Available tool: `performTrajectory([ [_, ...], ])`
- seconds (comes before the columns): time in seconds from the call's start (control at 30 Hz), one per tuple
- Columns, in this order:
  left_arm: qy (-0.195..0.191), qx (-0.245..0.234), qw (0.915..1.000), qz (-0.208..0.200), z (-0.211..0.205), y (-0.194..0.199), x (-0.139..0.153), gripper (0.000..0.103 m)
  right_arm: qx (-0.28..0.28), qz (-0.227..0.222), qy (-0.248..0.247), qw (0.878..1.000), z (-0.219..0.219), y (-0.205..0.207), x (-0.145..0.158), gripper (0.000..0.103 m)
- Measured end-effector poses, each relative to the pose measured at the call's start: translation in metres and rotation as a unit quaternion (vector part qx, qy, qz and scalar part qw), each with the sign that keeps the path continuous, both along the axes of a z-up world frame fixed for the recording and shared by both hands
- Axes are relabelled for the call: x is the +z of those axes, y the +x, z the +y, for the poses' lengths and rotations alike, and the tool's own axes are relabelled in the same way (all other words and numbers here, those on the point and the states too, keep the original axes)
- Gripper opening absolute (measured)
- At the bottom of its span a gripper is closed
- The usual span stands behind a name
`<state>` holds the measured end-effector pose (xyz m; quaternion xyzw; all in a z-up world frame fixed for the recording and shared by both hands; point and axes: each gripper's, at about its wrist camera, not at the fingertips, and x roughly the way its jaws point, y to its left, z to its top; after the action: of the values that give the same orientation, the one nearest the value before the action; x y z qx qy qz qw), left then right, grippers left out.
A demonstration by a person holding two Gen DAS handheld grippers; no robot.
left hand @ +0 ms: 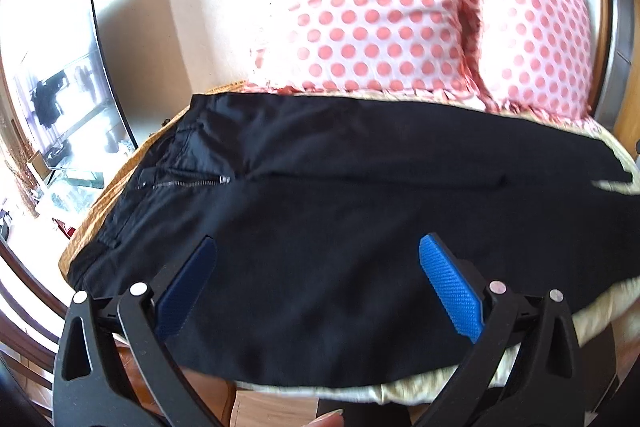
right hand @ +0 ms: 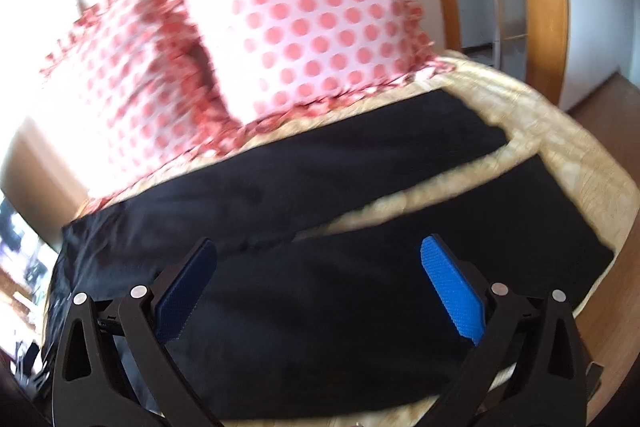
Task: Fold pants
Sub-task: 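Move the right tool to the trouser leg hem and close on it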
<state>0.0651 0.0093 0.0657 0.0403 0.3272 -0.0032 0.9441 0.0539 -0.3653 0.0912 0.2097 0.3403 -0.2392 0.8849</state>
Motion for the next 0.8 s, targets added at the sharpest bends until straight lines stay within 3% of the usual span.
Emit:
performTrajectory([
  [0.13, -0.039, 0.003, 0.9992, 0.003, 0.009, 0.036, 0.008, 0.101, -0.05, 0.056, -0.017, 0.997, -0.045, 0.058, 0.0, 0.102],
  [0.3, -0.041, 0.022, 0.9989, 0.004, 0.012, 0.077, 0.008, 0.101, -0.125, 0.128, 0.008, 0.984, -0.108, 0.129, -0.028, 0.102],
  [0.47, -0.053, 0.033, 0.9975, 0.033, 0.015, 0.11, -0.003, 0.101, -0.188, 0.184, 0.027, 0.964, -0.15, 0.183, -0.06, 0.073],
  [0.67, -0.106, 0.011, 0.9917, 0.072, 0.023, 0.129, -0.025, 0.101, -0.222, 0.205, 0.049, 0.952, -0.168, 0.214, -0.085, 0.07],
  [0.8, -0.107, 0.011, 0.991, 0.079, 0.024, 0.134, -0.032, 0.101, -0.248, 0.229, 0.029, 0.941, -0.169, 0.223, -0.092, 0.07],
])
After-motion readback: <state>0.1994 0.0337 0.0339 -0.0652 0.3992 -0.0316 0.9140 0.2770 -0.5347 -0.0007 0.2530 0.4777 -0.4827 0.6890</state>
